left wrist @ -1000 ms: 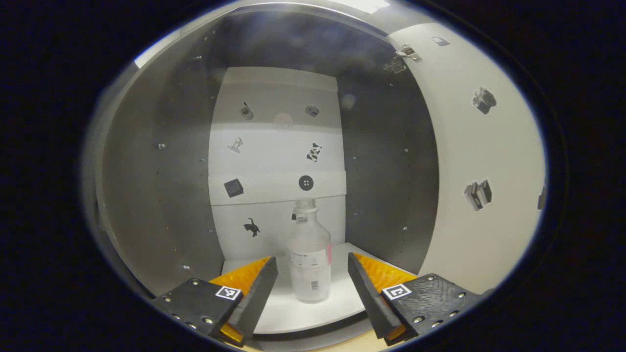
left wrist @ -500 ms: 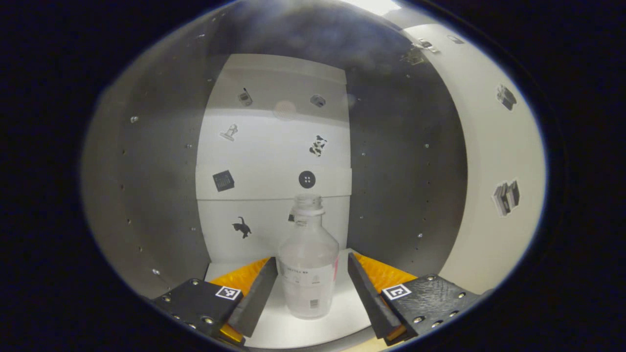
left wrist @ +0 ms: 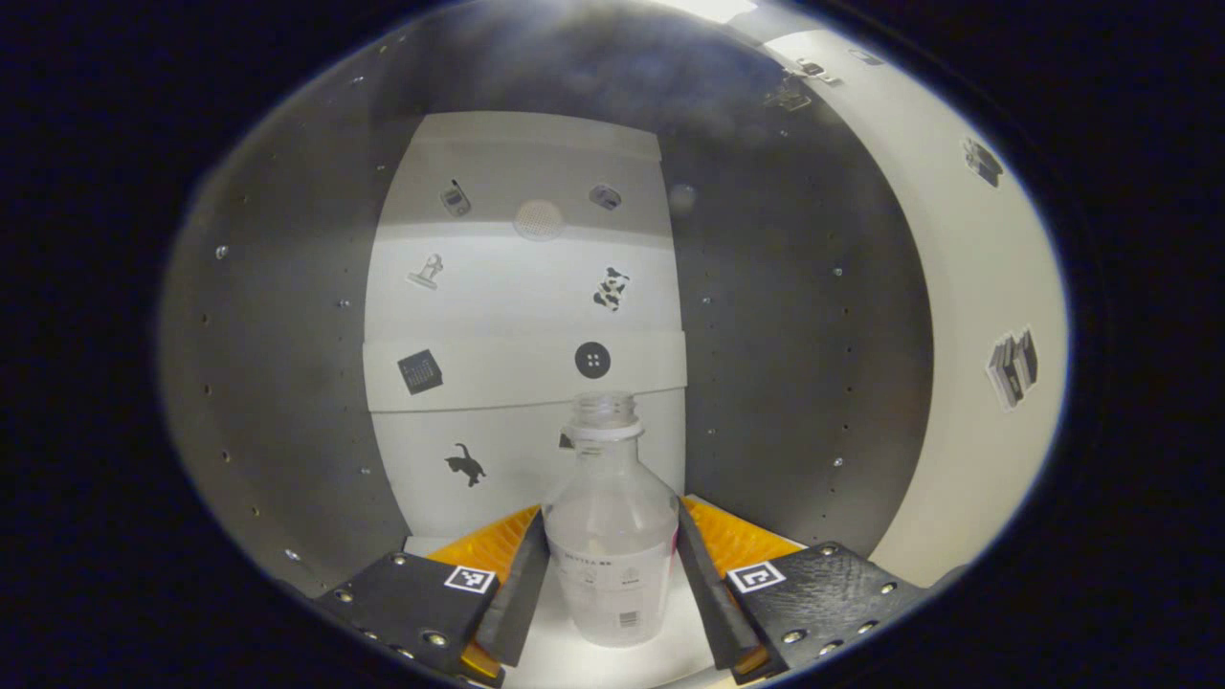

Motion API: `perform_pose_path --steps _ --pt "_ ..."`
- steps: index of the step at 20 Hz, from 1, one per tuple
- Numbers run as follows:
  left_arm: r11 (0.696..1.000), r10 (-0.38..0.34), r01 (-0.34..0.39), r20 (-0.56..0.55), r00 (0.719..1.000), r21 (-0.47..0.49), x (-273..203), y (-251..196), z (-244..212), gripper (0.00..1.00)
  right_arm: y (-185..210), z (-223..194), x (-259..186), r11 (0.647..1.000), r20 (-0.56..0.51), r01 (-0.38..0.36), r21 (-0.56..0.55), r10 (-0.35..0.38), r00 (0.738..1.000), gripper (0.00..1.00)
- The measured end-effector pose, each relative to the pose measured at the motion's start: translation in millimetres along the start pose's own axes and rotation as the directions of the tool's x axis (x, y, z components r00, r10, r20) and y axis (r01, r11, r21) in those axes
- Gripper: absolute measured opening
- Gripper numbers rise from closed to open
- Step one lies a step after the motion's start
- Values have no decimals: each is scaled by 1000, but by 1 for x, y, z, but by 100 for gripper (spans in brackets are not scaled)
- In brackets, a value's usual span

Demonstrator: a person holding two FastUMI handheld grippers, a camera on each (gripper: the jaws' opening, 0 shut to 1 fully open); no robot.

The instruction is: Open the cabinet door with the right hand, grasp the bottle in the cabinet with the left hand and place it on the coaster, then close the cabinet door with the right hand.

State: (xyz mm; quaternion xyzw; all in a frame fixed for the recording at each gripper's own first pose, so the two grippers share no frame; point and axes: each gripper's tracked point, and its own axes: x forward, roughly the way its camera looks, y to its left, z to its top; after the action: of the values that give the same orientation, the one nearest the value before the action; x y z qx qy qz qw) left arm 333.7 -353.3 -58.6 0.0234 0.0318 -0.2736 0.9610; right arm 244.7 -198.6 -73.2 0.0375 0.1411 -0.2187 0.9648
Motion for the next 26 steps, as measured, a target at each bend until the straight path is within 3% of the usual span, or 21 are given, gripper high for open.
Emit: perform_pose_path --steps 4,8,15,22,23,24,26 --pt "1000 -8 8 0 1000 -23 -13 -1 3 73 1 0 4 999 2 -21 35 21 1000 99" --pt "999 -23 25 80 997 -23 -41 2 33 72 12 -4 9 997 6 -71 43 71 997 98" --pt "1000 -26 24 158 987 11 -133 14 84 72 25 6 -8 995 45 -100 27 99 994 98" --pt "992 113 -123 178 978 43 -250 85 99 72 45 9 -49 993 73 -118 20 117 990 98" --pt "989 135 -144 175 975 44 -268 97 95 72 48 11 -56 992 84 -123 24 121 989 93" --pt "985 159 -169 167 973 43 -284 109 90 72 51 11 -62 992 92 -125 24 122 988 98" --pt "974 215 -223 149 965 37 -317 134 76 72 52 9 -71 993 95 -116 12 114 989 98"
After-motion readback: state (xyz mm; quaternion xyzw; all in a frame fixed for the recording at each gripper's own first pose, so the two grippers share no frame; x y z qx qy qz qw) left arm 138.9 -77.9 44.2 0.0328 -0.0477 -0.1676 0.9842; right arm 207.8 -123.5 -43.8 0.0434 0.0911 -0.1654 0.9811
